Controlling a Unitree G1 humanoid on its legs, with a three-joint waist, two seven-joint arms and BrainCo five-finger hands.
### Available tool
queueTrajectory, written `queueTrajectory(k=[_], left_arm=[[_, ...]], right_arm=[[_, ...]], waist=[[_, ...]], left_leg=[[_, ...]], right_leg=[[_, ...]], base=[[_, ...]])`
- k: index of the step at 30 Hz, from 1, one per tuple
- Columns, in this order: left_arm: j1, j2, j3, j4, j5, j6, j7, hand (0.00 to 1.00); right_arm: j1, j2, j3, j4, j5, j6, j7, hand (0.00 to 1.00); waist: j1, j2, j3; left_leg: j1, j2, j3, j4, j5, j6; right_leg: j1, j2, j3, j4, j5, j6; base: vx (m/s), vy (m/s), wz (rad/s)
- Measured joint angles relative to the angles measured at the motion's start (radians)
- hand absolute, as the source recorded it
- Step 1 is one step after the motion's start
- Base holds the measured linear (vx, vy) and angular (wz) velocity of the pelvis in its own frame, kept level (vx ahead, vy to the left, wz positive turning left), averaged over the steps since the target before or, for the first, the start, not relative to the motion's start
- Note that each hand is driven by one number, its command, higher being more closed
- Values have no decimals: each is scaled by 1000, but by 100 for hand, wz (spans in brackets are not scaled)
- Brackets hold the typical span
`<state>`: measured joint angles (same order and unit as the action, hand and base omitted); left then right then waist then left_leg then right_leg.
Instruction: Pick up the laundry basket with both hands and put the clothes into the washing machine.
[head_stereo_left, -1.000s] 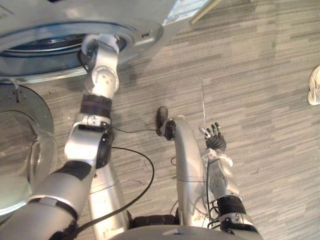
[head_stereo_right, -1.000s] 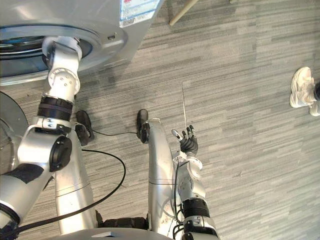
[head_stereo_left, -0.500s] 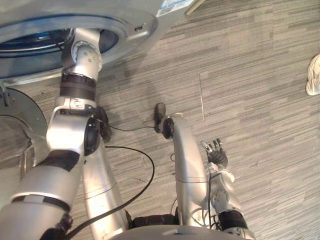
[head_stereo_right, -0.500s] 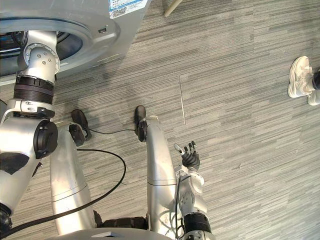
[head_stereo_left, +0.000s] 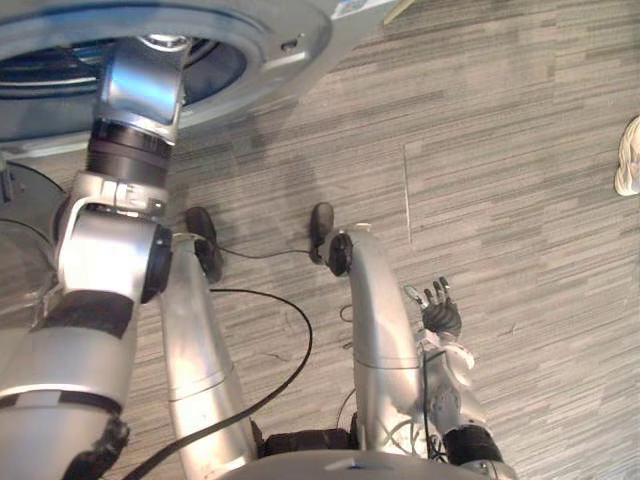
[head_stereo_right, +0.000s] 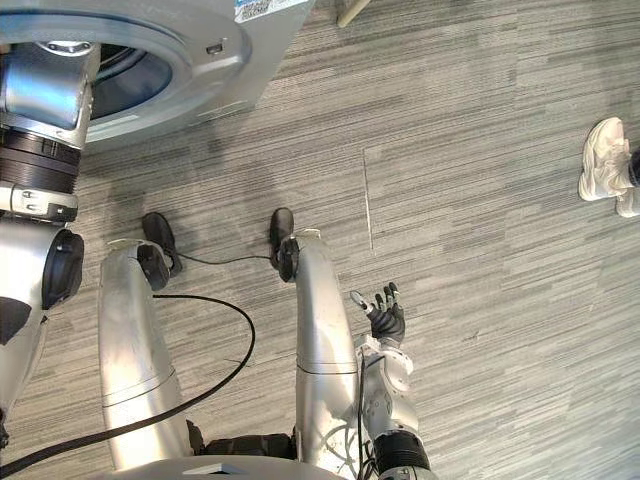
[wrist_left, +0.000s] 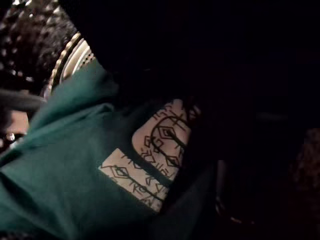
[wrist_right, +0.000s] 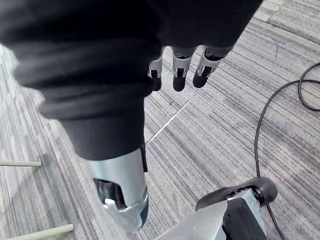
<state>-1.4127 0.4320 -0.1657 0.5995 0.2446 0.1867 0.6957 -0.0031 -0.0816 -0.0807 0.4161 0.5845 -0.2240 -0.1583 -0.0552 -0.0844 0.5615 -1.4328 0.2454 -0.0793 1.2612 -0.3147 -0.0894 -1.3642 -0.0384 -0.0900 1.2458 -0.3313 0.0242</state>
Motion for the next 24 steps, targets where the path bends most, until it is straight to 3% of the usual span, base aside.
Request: queueTrajectory(k=[3,6,9,13,18,24], left_arm=[[32,-42,-16,0,74,40,0,0],[72,-55,-7,-1,76,54,0,0],[116,-97,91,-1,71,54,21,0],[180,-169,223,-6,-39,48,94,0],[320,-245,319,-114,-96,38,165,0],[581,-347,431,-238,-142,-29,234,0]], right_arm=[[0,-8,1,19,8,-13,-4,0],[0,-12,1,35,19,-22,-5,0],[0,-12,2,41,19,-22,-14,0],[0,-22,24,43,13,-22,-39,0],[-1,-30,37,42,-13,-21,-58,0],[-1,-33,35,54,-42,-19,-97,0]], waist=[[2,0,0],[5,0,0],[6,0,0],[8,0,0],[9,0,0],[29,1,-1]], left_leg=[[-3,-10,-7,7,0,-1],[-2,-10,-8,9,1,-2],[-1,-10,-9,7,2,-3],[0,-12,-10,5,7,-6],[7,-27,-14,-10,20,-9],[44,-52,-37,-34,35,-16]], right_leg=[[-1,-11,-5,19,-13,0],[-1,-11,-5,24,-15,-1],[-1,-12,-6,24,-17,0],[-1,-14,-7,27,-20,3],[4,-28,-11,33,-22,0],[43,-48,-32,44,-45,-12]], base=[[0,22,16],[-1,5,2],[0,0,0],[-1,14,2],[8,23,12],[-1,2,21]])
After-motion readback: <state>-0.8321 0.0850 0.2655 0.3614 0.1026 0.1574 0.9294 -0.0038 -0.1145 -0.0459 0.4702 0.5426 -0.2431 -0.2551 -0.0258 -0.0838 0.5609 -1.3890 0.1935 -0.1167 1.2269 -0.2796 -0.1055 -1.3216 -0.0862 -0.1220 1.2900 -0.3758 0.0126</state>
